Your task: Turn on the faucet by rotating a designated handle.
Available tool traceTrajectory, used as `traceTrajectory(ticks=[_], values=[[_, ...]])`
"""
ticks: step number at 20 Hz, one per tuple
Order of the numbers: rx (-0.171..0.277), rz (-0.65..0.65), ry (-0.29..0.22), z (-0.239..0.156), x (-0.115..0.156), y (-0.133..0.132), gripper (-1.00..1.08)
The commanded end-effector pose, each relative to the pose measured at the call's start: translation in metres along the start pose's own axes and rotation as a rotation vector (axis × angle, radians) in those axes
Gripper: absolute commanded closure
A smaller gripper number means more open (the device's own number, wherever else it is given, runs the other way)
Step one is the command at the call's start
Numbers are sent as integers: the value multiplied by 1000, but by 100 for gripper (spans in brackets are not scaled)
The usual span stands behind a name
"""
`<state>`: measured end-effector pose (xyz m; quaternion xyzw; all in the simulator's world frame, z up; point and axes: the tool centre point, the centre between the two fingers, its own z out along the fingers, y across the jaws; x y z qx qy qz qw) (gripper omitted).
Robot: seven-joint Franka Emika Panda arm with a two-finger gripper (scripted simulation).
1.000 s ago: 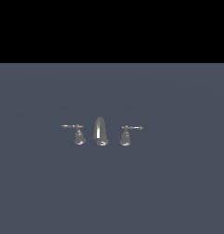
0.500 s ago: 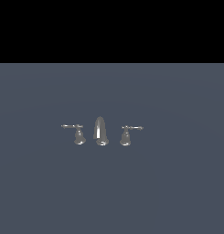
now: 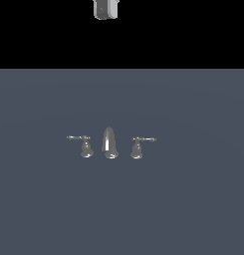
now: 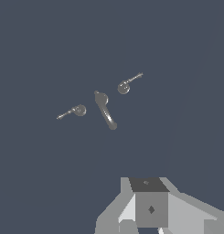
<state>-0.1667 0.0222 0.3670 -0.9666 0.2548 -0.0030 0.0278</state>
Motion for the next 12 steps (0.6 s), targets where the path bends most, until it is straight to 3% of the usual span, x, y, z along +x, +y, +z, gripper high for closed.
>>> traceTrajectory(ticks=[1,12], values=[[-1,69,2,19,12,-5,108],[-10,354,11,96,65,-18,108]])
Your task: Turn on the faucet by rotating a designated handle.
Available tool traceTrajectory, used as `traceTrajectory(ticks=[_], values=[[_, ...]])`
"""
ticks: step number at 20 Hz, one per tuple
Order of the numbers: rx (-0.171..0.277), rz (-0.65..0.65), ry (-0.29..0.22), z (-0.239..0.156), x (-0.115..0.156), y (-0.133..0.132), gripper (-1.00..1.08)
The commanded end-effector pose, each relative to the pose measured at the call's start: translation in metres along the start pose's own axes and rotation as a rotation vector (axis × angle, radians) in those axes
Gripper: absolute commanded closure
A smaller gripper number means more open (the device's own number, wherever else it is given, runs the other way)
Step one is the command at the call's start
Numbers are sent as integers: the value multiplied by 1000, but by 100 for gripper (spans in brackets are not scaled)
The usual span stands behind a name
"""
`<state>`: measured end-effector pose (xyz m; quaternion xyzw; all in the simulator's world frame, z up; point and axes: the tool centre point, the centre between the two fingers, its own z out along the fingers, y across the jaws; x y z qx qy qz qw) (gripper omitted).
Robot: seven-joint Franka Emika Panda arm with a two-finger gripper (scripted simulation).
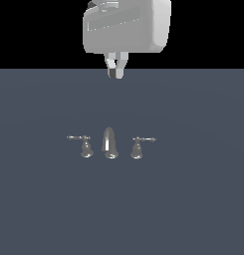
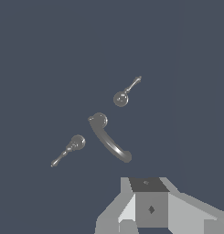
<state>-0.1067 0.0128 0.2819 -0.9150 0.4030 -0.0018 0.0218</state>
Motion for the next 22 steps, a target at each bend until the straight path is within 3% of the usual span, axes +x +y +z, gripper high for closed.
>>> traceTrajectory(ticks=[1,22], values=[[-1,64,2,17,11,-5,108],[-26,578,24,155,113,-13,108]])
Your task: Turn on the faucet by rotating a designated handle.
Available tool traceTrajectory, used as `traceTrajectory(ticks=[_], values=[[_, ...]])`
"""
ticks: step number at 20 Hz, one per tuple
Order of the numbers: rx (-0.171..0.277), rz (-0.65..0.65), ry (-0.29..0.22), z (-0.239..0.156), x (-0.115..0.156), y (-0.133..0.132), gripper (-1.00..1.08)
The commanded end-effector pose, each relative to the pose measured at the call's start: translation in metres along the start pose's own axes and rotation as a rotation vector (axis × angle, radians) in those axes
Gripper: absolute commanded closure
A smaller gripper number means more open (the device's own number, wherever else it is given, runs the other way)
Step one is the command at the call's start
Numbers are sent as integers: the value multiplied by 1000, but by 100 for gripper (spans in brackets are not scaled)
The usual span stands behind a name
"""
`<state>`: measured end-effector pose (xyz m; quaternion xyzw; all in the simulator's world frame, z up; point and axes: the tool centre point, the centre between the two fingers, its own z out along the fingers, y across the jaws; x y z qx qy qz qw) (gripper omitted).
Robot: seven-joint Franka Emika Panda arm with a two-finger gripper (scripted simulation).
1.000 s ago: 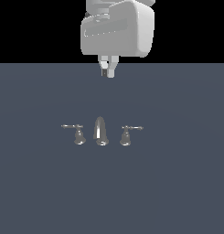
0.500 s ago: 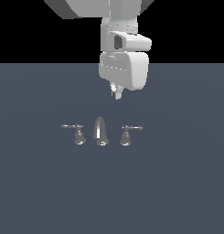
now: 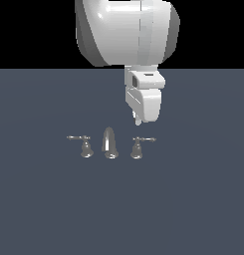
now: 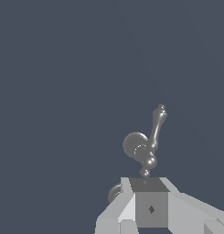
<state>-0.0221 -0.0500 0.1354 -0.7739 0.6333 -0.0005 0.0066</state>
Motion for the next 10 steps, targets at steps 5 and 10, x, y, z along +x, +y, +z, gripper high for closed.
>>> traceTrajectory(ticks=[5,10], values=[[-6,135,8,35,26,-9,108],[-9,201,10,52,40,-12,108]])
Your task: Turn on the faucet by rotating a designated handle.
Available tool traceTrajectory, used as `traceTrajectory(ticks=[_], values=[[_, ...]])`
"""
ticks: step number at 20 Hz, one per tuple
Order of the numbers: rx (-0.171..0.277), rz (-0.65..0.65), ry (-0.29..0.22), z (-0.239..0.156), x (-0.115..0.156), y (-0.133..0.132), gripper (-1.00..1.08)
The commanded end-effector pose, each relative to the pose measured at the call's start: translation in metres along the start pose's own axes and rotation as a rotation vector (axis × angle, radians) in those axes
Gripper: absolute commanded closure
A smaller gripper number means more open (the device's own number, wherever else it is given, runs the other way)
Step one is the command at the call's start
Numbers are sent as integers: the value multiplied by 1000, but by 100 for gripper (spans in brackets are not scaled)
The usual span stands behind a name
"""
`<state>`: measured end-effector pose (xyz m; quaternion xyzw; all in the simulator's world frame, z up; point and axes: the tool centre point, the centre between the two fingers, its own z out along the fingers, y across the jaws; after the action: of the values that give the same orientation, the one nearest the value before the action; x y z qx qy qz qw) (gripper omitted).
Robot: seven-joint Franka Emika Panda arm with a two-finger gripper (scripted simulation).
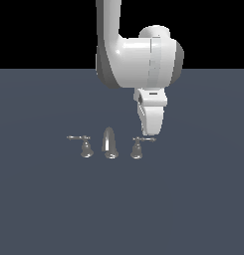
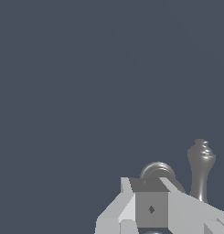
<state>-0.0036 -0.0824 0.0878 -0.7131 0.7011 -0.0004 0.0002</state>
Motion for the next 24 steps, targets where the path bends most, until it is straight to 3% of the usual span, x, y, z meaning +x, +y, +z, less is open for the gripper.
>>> traceTrajectory(ticks=[1,10,21,24], values=[[0,28,1,7,5,-3,108],[-1,47,1,11,9,-4,108],[-1,48,0,11,25,34,108],[6,37,-2,11,17,29,108]])
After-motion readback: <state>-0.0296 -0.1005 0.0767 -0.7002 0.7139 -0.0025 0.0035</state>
